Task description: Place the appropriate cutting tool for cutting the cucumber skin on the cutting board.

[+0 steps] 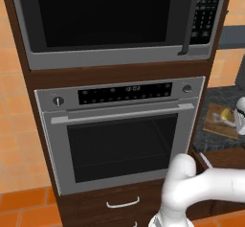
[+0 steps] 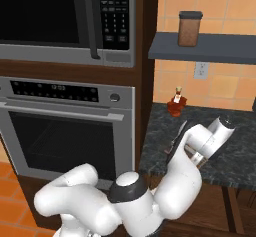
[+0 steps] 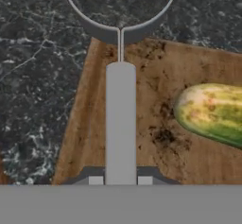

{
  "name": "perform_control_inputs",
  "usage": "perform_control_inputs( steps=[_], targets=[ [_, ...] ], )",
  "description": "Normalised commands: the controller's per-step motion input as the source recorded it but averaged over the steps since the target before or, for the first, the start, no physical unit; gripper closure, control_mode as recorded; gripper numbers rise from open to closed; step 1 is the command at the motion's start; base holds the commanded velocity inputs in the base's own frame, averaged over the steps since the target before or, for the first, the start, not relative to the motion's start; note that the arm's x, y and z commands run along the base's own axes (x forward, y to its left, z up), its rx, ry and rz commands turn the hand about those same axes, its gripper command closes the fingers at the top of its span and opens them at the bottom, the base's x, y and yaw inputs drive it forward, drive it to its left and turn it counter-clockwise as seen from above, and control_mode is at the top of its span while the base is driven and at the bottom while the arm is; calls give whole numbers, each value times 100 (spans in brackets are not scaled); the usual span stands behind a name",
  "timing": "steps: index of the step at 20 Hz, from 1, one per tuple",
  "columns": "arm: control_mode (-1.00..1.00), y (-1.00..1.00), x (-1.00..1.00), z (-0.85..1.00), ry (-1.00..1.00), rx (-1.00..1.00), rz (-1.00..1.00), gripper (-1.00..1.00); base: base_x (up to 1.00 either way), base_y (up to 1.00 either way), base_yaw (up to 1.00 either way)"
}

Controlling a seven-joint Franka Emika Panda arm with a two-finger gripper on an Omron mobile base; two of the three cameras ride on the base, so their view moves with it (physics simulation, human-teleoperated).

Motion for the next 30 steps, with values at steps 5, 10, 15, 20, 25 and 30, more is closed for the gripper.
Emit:
perform_control_inputs(
  steps=[5,10,15,20,25,30],
  targets=[
    [-100,0,44,-35,0,2,0,100,0,0,0],
    [-100,0,31,-38,0,1,0,100,0,0,0],
    [-100,9,5,-42,0,0,0,-100,0,0,0],
    [-100,36,-40,8,0,0,0,-100,0,0,0],
    [-100,4,-74,67,0,0,-3,-100,0,0,0],
    [-100,8,-77,84,0,0,-4,-100,0,0,0]
  ],
)
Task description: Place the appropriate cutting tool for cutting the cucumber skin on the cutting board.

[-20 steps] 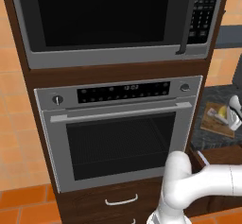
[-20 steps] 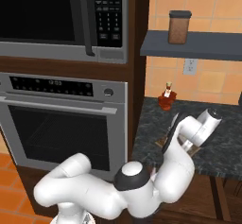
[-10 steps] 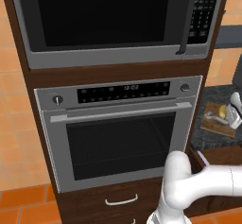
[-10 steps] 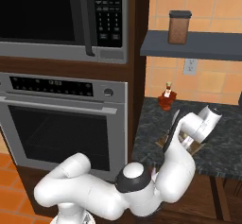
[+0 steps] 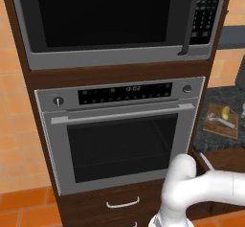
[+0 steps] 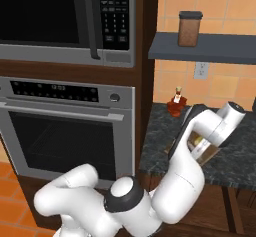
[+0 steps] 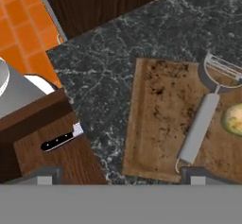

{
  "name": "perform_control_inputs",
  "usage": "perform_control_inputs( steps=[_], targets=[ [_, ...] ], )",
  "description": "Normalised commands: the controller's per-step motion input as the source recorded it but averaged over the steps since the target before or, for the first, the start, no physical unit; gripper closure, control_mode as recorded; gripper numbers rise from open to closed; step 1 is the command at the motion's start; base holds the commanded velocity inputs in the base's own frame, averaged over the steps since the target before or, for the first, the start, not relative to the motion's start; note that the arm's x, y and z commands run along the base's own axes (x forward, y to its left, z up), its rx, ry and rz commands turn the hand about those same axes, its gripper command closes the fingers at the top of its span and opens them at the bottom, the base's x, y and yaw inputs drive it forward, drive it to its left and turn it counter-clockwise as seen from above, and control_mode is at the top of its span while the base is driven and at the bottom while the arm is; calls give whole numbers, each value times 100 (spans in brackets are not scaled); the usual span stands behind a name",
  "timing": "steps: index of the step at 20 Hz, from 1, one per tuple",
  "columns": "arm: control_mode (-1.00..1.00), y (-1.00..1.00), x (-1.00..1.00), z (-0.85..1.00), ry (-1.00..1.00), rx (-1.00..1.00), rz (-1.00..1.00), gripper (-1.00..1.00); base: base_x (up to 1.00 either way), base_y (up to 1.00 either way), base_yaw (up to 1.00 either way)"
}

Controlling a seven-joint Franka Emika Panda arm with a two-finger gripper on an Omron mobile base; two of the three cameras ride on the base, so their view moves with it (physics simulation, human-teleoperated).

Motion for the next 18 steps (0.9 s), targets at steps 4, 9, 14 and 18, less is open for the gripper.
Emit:
perform_control_inputs(
  steps=[4,9,14,18],
  targets=[
    [-100,34,-85,59,0,0,-3,-100,0,0,0],
    [-100,50,-96,51,0,0,-3,-100,0,0,0],
    [-100,81,-81,16,0,0,-1,-100,0,0,0],
    [-100,100,-62,0,2,0,0,-100,0,0,0]
  ],
)
